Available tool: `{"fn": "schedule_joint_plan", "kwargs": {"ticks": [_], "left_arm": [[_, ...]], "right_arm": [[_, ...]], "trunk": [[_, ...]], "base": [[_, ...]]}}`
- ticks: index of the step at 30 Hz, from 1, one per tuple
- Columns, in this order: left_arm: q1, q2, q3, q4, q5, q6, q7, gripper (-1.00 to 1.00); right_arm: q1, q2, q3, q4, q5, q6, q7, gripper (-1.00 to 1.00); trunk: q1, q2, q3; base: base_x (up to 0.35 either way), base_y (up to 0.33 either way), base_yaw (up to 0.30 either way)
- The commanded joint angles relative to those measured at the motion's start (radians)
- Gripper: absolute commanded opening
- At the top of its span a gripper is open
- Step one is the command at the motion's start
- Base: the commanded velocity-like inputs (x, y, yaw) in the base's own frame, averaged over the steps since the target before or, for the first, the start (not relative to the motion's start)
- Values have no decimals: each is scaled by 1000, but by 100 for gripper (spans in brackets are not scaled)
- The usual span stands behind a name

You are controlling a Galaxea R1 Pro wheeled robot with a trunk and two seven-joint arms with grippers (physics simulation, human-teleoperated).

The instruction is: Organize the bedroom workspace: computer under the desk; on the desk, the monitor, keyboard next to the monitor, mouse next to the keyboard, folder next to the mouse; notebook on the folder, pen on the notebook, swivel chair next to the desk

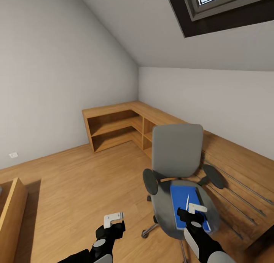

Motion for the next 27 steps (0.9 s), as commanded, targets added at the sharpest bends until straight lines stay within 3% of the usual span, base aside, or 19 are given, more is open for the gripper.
{"fn": "schedule_joint_plan", "kwargs": {"ticks": [1, 6, 14, 19, 27], "left_arm": [[-2, 1, -4, -1, 8, -7, 3, 100], [-2, 1, -4, -3, 6, -8, 5, 100], [-2, 7, 4, -55, 5, -13, 12, 100], [-2, 11, 30, -82, 7, -14, 14, 100], [-2, 10, 33, -84, 7, -12, 14, 100]], "right_arm": [[-1, 0, -2, 10, -10, -3, 0, 100], [-1, 0, -2, 27, -11, -1, 0, 100], [-2, -1, -4, 35, -12, 9, 0, 100], [-2, -3, -7, 35, -14, 16, 0, 100], [-3, -28, -8, 35, -19, 17, 0, 100]], "trunk": [[1, -1, -1], [1, -1, -1], [1, -1, -1], [20, -36, -17], [50, -92, -42]], "base": [[327, 56, 0], [309, 125, 0], [48, 28, 0], [2, 1, 0], [0, 0, 0]]}}
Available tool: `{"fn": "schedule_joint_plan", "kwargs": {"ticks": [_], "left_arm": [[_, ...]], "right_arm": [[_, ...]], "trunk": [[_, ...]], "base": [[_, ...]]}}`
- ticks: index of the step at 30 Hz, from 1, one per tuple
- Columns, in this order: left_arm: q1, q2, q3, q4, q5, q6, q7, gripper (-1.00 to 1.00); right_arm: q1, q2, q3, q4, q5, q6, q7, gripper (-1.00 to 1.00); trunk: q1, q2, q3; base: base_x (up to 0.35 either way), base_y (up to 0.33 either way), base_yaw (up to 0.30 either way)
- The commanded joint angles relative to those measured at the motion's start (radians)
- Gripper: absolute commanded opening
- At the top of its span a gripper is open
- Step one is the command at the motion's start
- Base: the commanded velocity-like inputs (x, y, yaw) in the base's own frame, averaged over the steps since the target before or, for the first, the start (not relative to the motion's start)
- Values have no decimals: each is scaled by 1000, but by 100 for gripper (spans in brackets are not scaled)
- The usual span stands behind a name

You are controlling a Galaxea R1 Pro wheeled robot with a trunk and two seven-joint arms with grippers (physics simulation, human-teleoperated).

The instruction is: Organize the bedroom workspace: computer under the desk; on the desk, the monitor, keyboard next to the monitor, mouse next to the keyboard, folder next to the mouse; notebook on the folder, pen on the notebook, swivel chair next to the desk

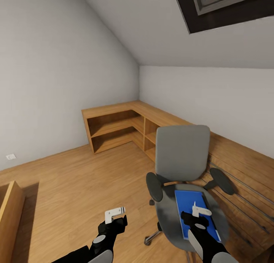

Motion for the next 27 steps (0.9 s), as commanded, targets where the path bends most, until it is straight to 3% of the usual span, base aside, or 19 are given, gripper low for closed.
{"fn": "schedule_joint_plan", "kwargs": {"ticks": [1, 9, 23, 27], "left_arm": [[-2, 1, -3, -1, 8, -8, 3, 100], [-2, 1, -3, -1, 8, -8, 3, 100], [-2, 1, -4, -1, 8, -8, 3, 100], [-2, 0, -5, -1, 8, -8, 3, 100]], "right_arm": [[-1, -1, 2, -1, -10, -2, -2, 100], [-1, -28, 2, -1, -49, -3, 0, 100], [-1, -32, 3, -1, -61, -2, 1, 100], [-1, -31, 3, -2, -62, 39, 2, 100]], "trunk": [[4, -8, -4], [35, -64, -29], [88, -162, -73], [104, -190, -86]], "base": [[0, 0, 0], [0, 0, 0], [0, 0, 0], [0, 0, 0]]}}
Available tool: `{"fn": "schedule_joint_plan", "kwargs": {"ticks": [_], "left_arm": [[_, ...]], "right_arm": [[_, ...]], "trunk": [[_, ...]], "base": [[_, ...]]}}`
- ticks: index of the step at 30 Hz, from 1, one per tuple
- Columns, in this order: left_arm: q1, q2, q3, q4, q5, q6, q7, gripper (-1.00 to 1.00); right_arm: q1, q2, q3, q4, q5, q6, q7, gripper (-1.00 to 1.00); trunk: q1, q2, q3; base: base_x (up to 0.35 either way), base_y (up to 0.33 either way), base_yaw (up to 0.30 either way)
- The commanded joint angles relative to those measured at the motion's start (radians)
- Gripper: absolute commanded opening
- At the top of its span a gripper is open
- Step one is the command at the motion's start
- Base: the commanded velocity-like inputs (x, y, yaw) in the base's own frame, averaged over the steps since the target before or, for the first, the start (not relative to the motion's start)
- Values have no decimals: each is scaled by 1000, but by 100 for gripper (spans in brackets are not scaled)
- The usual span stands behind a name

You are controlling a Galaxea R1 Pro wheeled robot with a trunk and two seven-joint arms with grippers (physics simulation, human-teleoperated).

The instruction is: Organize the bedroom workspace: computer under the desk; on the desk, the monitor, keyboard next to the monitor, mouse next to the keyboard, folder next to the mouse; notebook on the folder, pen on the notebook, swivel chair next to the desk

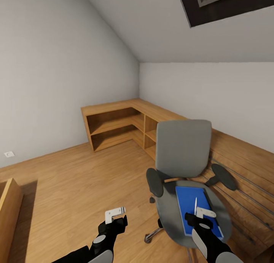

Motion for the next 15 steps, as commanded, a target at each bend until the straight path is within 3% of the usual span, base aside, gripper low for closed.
{"fn": "schedule_joint_plan", "kwargs": {"ticks": [1, 15], "left_arm": [[-2, 1, -3, -1, 8, -8, 3, 100], [-2, 0, -4, -1, 8, -8, 3, 100]], "right_arm": [[0, 0, 1, -2, -6, 7, -3, 100], [0, 0, 1, -3, -8, 24, -2, 100]], "trunk": [[4, -8, -4], [58, -106, -48]], "base": [[0, 0, 0], [0, 0, 0]]}}
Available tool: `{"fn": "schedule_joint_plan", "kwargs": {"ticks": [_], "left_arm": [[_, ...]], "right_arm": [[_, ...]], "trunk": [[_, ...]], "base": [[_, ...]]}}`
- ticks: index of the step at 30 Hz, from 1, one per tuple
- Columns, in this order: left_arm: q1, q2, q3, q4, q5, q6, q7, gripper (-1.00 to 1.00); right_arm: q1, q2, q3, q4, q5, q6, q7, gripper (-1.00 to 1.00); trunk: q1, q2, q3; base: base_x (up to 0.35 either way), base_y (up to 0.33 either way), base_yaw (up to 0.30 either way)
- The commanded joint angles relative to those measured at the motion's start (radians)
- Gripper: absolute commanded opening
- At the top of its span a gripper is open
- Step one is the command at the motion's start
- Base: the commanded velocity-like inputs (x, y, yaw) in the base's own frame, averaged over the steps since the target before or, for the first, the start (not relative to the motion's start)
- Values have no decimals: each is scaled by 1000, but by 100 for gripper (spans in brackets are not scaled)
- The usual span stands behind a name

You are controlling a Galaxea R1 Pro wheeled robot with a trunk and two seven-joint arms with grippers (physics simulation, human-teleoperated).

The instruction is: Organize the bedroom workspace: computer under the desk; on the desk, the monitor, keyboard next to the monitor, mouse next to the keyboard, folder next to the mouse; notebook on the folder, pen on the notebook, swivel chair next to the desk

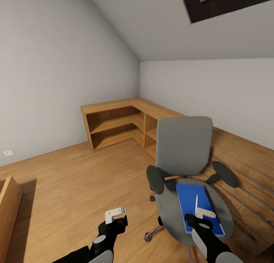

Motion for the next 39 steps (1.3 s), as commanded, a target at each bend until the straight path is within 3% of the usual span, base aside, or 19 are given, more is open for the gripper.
{"fn": "schedule_joint_plan", "kwargs": {"ticks": [1, 39], "left_arm": [[-2, 0, -3, -1, 8, -8, 3, 100], [-2, -1, -7, 13, 11, -9, -3, 100]], "right_arm": [[0, 0, 1, -2, -5, 4, -3, 100], [0, 0, 1, -3, -5, 4, -3, 100]], "trunk": [[4, -8, -4], [4, -8, -4]], "base": [[0, 0, 0], [18, 0, 0]]}}
